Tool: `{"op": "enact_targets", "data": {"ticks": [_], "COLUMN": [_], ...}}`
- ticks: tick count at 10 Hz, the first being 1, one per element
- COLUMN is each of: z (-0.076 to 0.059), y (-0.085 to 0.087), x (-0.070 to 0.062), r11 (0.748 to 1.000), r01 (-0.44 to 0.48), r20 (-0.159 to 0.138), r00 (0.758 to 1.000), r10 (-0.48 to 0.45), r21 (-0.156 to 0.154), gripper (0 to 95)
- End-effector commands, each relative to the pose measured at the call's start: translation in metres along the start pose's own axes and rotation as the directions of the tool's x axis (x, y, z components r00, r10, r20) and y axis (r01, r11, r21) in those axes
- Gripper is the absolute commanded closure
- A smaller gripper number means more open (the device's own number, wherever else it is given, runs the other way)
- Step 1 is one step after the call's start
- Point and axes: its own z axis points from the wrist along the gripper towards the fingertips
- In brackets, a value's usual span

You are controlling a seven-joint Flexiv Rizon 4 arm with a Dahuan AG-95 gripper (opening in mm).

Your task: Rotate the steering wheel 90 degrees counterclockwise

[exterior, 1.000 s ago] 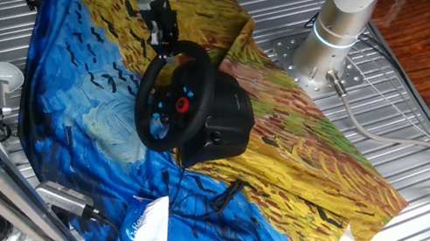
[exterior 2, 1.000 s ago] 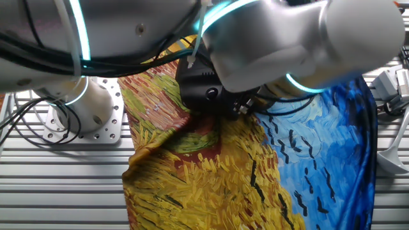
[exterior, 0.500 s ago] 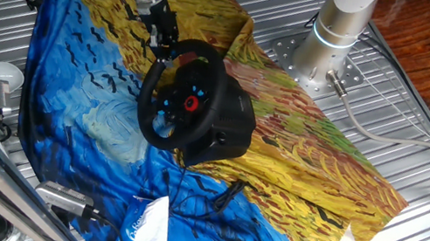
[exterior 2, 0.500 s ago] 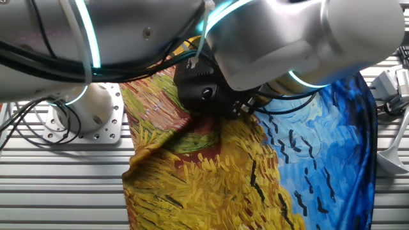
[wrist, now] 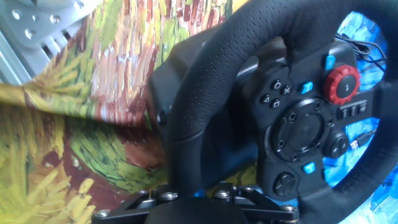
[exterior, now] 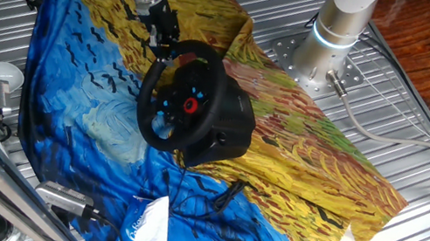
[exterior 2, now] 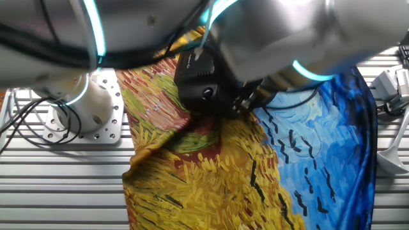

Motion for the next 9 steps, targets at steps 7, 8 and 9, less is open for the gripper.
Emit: {"op": "enact_targets", "data": {"ticks": [7,8,9], "z": [-0.034,-0.042,-0.052], "y": [-0.003,-0.007,-0.014], "x": [-0.018,-0.023,-0.027], "r11": [0.99,0.984,0.974], "r01": [-0.104,-0.138,-0.176], "r20": [-0.066,-0.059,-0.06], "r00": [0.993,0.989,0.984], "r10": [0.098,0.132,0.169], "r21": [-0.094,-0.116,-0.144], "gripper": [38.0,38.0,38.0]}}
